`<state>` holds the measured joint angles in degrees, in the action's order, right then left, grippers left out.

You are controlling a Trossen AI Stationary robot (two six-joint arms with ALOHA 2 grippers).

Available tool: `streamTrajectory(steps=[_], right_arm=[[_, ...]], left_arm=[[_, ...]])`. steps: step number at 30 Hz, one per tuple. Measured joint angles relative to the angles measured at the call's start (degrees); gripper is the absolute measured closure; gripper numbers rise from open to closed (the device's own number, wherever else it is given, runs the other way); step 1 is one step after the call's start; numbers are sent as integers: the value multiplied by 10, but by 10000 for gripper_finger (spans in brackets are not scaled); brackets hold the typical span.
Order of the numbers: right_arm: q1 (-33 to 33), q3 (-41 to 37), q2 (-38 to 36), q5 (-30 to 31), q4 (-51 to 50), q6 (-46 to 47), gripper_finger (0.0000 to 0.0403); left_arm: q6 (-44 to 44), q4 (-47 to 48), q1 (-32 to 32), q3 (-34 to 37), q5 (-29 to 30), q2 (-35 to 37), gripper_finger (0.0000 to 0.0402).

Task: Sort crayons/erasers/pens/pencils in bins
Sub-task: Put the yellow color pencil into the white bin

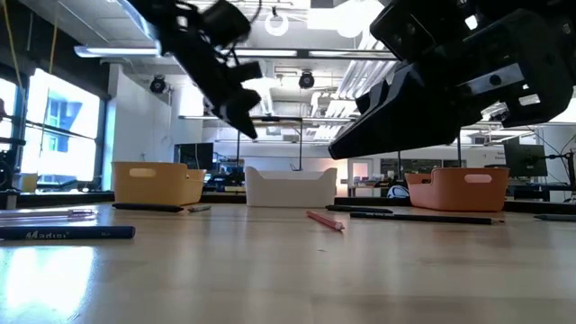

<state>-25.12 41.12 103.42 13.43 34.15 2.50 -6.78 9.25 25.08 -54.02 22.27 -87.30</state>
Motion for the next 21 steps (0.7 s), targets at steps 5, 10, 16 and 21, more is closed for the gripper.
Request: streamTrajectory(steps=[5, 10, 16, 21], right_arm=[[0, 0, 0, 0, -1, 0, 402], [0, 0, 0, 0, -3, 0, 402], [-1, 0, 0, 0, -4, 0, 403], [-4, 0, 0, 0, -1, 0, 403]], left_arm=[[-10, 4, 42, -72, -61, -89, 401], [-10, 14, 70, -124, -73, -167, 401], [-9, 16, 90, -167, -81, -223, 401], [-9, 12, 97, -177, -99, -242, 401]])
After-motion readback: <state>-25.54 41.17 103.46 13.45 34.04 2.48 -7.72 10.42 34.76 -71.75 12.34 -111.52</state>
